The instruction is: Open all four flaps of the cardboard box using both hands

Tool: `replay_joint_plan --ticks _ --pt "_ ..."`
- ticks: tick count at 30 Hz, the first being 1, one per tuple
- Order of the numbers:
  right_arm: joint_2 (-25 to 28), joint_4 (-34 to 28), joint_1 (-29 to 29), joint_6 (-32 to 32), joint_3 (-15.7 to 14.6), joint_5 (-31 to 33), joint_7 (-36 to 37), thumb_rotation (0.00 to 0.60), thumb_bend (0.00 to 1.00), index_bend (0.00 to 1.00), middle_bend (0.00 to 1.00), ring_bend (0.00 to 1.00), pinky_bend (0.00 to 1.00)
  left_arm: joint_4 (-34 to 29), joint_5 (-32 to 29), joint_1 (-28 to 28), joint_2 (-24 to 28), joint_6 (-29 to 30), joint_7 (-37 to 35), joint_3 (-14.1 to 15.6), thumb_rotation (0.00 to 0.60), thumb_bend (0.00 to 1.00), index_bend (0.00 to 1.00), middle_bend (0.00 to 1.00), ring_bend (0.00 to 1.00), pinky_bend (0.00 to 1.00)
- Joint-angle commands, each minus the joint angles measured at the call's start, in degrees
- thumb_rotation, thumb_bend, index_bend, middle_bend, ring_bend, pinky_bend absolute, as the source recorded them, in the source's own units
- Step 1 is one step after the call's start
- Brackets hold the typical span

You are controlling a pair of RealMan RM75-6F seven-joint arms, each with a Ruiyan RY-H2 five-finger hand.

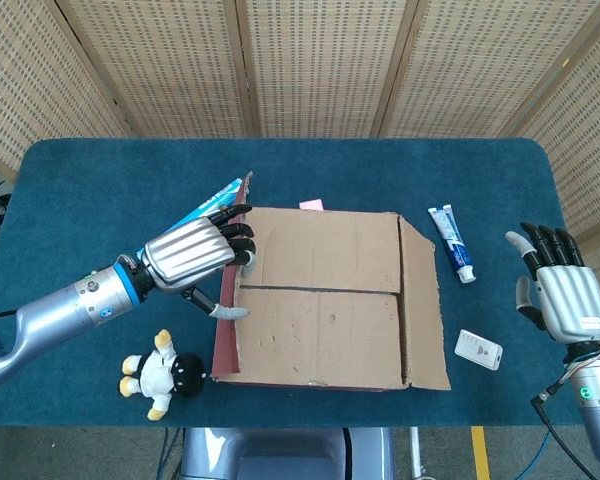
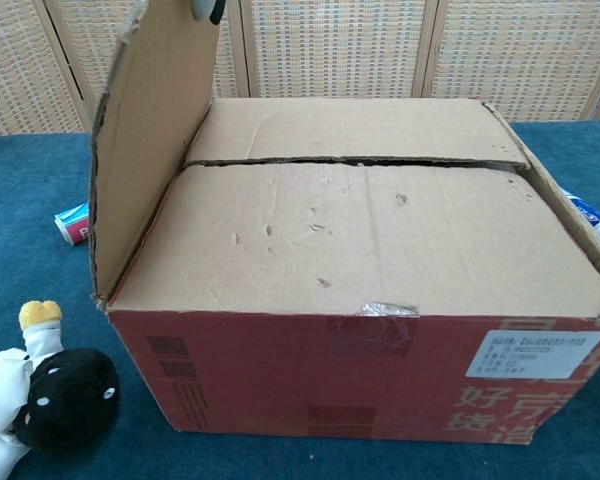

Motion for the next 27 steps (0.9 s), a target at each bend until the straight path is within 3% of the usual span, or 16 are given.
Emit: replay_joint_plan --ticks 1,17,27 --pt "0.08 -0.3 0.11 -0.05 0.06 0.0 -0.3 0.6 0.75 0.12 0.06 0.0 0.0 0.06 1.25 1.38 1.23 1.65 -1.53 0.85 0.129 0.21 0.46 0.37 0.21 0.0" --pt "0.21 -1.2 1.11 -1.12 0.37 0.47 -1.63 0.6 0.75 0.12 0.06 0.0 0.0 2.34 4.85 8.49 6.32 9.31 -6.61 4.31 0.13 0.21 0.46 0.37 0.21 0.0" --pt "-0.33 -0.95 1.33 -1.52 0.26 0.53 -1.24 0.6 0.75 0.12 0.06 0.0 0.0 3.91 5.28 11.76 7.01 9.9 -7.59 6.52 0.131 0.19 0.46 0.37 0.21 0.0"
